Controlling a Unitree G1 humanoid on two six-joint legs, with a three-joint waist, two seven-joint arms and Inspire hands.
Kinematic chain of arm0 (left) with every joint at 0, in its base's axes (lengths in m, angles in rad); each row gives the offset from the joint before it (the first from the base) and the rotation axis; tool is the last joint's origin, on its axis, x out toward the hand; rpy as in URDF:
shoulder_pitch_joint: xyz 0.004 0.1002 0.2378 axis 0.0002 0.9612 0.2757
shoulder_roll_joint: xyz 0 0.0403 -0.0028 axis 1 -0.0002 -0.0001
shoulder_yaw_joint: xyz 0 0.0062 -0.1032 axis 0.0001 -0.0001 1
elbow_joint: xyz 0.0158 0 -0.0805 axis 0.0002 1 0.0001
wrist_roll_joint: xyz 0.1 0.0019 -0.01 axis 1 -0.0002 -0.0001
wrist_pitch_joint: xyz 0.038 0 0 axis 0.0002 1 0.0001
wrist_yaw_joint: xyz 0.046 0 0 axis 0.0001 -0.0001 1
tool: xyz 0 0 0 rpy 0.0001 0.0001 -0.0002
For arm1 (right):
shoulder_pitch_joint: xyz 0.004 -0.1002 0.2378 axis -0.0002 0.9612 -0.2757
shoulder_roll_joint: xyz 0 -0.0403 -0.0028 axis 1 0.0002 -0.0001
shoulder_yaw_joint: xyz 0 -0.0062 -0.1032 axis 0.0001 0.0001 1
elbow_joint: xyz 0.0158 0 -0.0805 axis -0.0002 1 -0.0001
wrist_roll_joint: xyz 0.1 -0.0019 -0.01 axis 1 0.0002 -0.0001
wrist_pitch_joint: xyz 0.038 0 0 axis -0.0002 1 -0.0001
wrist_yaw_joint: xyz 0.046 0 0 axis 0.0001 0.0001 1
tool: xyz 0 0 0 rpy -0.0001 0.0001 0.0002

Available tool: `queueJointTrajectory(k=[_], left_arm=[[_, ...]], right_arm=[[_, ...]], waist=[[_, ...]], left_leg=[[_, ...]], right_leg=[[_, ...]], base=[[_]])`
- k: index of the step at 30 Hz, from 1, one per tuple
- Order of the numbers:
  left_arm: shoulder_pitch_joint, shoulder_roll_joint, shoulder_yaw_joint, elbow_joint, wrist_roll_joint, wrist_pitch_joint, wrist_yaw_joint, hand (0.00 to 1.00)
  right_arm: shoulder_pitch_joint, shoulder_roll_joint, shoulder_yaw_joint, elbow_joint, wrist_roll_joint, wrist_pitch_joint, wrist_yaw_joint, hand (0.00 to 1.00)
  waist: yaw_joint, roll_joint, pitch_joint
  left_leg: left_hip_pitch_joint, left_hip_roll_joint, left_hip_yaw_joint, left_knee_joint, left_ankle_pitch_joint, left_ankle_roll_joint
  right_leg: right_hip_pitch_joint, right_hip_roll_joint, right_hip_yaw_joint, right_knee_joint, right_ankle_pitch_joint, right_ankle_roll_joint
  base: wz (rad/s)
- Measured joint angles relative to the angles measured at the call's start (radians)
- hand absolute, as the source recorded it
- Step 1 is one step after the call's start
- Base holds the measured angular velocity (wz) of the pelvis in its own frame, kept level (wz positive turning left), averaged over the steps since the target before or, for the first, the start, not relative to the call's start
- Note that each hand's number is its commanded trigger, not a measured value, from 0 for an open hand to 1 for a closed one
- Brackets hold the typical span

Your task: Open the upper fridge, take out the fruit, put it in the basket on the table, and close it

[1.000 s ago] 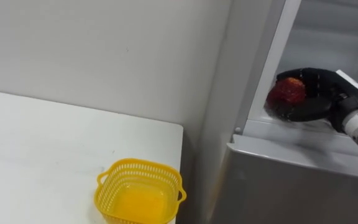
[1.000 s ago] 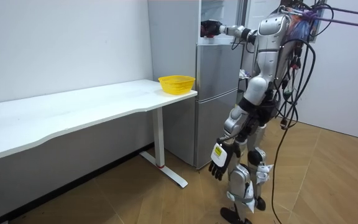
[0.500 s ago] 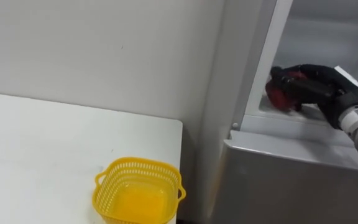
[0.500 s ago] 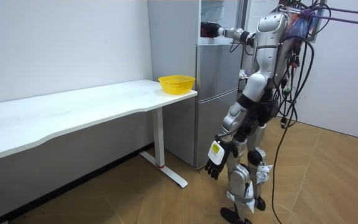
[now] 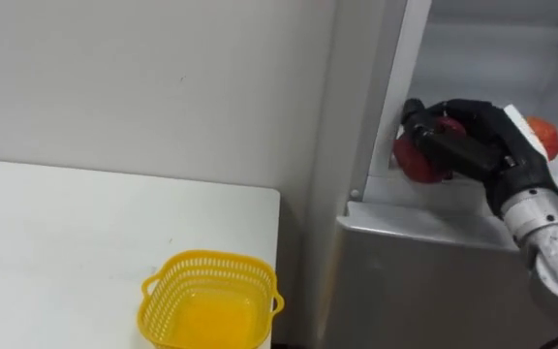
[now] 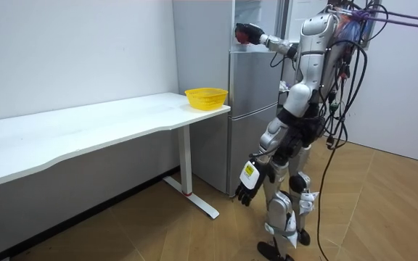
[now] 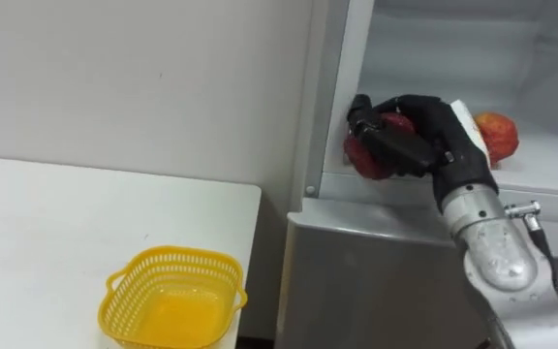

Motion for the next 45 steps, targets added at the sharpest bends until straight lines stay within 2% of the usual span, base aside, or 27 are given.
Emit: queueJointTrajectory(k=[2, 4, 6, 9, 11, 16, 19, 20, 22, 24, 27, 32, 36, 40, 45], left_arm=[[0.0, -0.005, -0.006, 0.015, 0.0, 0.0, 0.0, 0.0], [0.0, -0.009, -0.006, 0.018, -0.001, 0.0, 0.0, 0.0], [-0.001, -0.01, -0.008, 0.027, 0.0, -0.002, 0.0, 0.0], [-0.002, -0.013, -0.019, 0.039, 0.0, -0.032, 0.0, 0.0], [-0.005, -0.018, -0.027, 0.045, 0.0, -0.053, 0.002, 0.0], [-0.006, -0.027, -0.034, 0.062, 0.0, -0.078, 0.018, 0.0], [-0.008, -0.034, -0.04, 0.072, 0.0, -0.08, 0.02, 0.0], [-0.016, -0.033, -0.049, 0.091, 0.0, -0.082, 0.022, 0.0], [-0.026, -0.034, -0.078, 0.113, 0.0, -0.081, 0.03, 0.0], [-0.03, -0.034, -0.1, 0.119, 0.0, -0.082, 0.036, 0.0], [-0.033, -0.032, -0.115, 0.121, 0.0, -0.09, 0.027, 0.0], [-0.044, -0.026, -0.114, 0.12, 0.002, -0.099, -0.012, 0.0], [-0.052, -0.022, -0.119, 0.12, 0.002, -0.099, -0.013, 0.0], [-0.065, -0.006, -0.134, 0.12, 0.008, -0.1, -0.036, 0.0], [-0.073, 0.002, -0.134, 0.129, 0.011, -0.101, -0.052, 0.0]], right_arm=[[0.031, 0.041, 0.0, -0.101, -0.025, -0.001, -0.016, 1.0], [0.059, 0.046, 0.001, -0.178, -0.047, -0.004, -0.022, 1.0], [0.062, 0.048, 0.013, -0.225, -0.087, -0.008, -0.024, 1.0], [0.062, 0.058, 0.02, -0.291, -0.16, -0.047, -0.031, 1.0], [0.062, 0.065, 0.02, -0.312, -0.222, -0.094, -0.049, 1.0], [0.062, 0.069, 0.024, -0.38, -0.33, -0.113, -0.082, 1.0], [0.072, 0.092, 0.047, -0.45, -0.415, -0.137, -0.087, 1.0], [0.077, 0.101, 0.064, -0.462, -0.448, -0.157, -0.086, 1.0], [0.078, 0.117, 0.103, -0.466, -0.491, -0.168, -0.083, 1.0], [0.078, 0.127, 0.146, -0.465, -0.542, -0.168, -0.076, 1.0], [0.081, 0.118, 0.215, -0.464, -0.588, -0.17, -0.054, 1.0], [0.097, 0.116, 0.283, -0.465, -0.646, -0.181, 0.005, 1.0], [0.097, 0.116, 0.315, -0.456, -0.713, -0.195, 0.027, 1.0], [0.096, 0.091, 0.353, -0.383, -0.77, -0.195, 0.026, 1.0], [0.096, 0.103, 0.383, -0.245, -0.863, -0.194, 0.048, 1.0]], waist=[[-0.004, 0.008, 0.0024], [-0.004, 0.013, 0.0057], [-0.002, 0.016, 0.0047], [-0.003, 0.023, 0.0075], [-0.003, 0.024, 0.0079], [-0.003, 0.025, 0.0061], [-0.004, 0.03, 0.0047], [-0.002, 0.033, 0.006], [-0.001, 0.034, 0.0068], [0.002, 0.031, 0.0056], [0.013, 0.02, 0.0036], [0.047, -0.018, 0.0099], [0.053, -0.024, 0.0118], [0.087, -0.031, 0.0161], [0.113, -0.043, 0.0235]], left_leg=[[-0.007, 0.002, 0.009, 0.0, 0.0, 0.0], [-0.009, 0.002, 0.012, 0.001, 0.0, 0.0], [-0.009, 0.003, 0.017, 0.002, 0.0, 0.0], [-0.009, 0.003, 0.021, 0.001, 0.0, 0.0], [-0.008, 0.003, 0.022, 0.0, 0.0, 0.0], [-0.016, 0.004, 0.022, -0.004, 0.0, 0.0], [-0.016, 0.004, 0.023, -0.005, 0.0, 0.0], [-0.012, 0.004, 0.024, -0.005, 0.0, 0.0], [-0.008, 0.004, 0.025, -0.007, 0.0, 0.0], [-0.005, 0.004, 0.026, -0.011, 0.002, 0.0], [-0.004, 0.004, 0.025, -0.011, 0.002, -0.001], [-0.009, 0.004, 0.016, -0.01, 0.003, -0.002], [-0.016, -0.001, 0.002, -0.006, 0.002, 0.0], [-0.015, -0.001, 0.003, -0.009, 0.003, 0.0], [-0.021, -0.001, -0.009, -0.009, 0.003, -0.001]], right_leg=[[-0.013, 0.001, 0.009, 0.003, 0.001, -0.002], [-0.015, 0.001, 0.01, 0.003, 0.002, -0.002], [-0.019, 0.002, 0.019, 0.007, 0.002, -0.002], [-0.022, 0.002, 0.022, 0.009, 0.002, -0.002], [-0.022, 0.002, 0.022, 0.008, 0.002, -0.002], [-0.035, 0.003, 0.023, 0.011, 0.002, -0.002], [-0.035, 0.002, 0.023, 0.013, 0.002, -0.002], [-0.033, 0.002, 0.024, 0.016, 0.002, -0.002], [-0.031, 0.003, 0.025, 0.016, 0.002, -0.002], [-0.031, 0.003, 0.025, 0.017, 0.002, -0.002], [-0.031, 0.003, 0.024, 0.017, 0.002, -0.002], [-0.032, 0.003, 0.019, 0.016, 0.002, -0.002], [-0.032, -0.001, 0.008, 0.016, 0.002, -0.002], [-0.031, -0.001, 0.002, 0.016, 0.002, -0.002], [-0.032, -0.001, -0.01, 0.016, 0.002, -0.002]], base=[[-0.1], [-0.05], [-0.07], [-0.04], [0.0], [0.0], [0.0], [0.0], [-0.04], [-0.02], [0.0], [0.02], [0.1], [0.02], [0.04]])
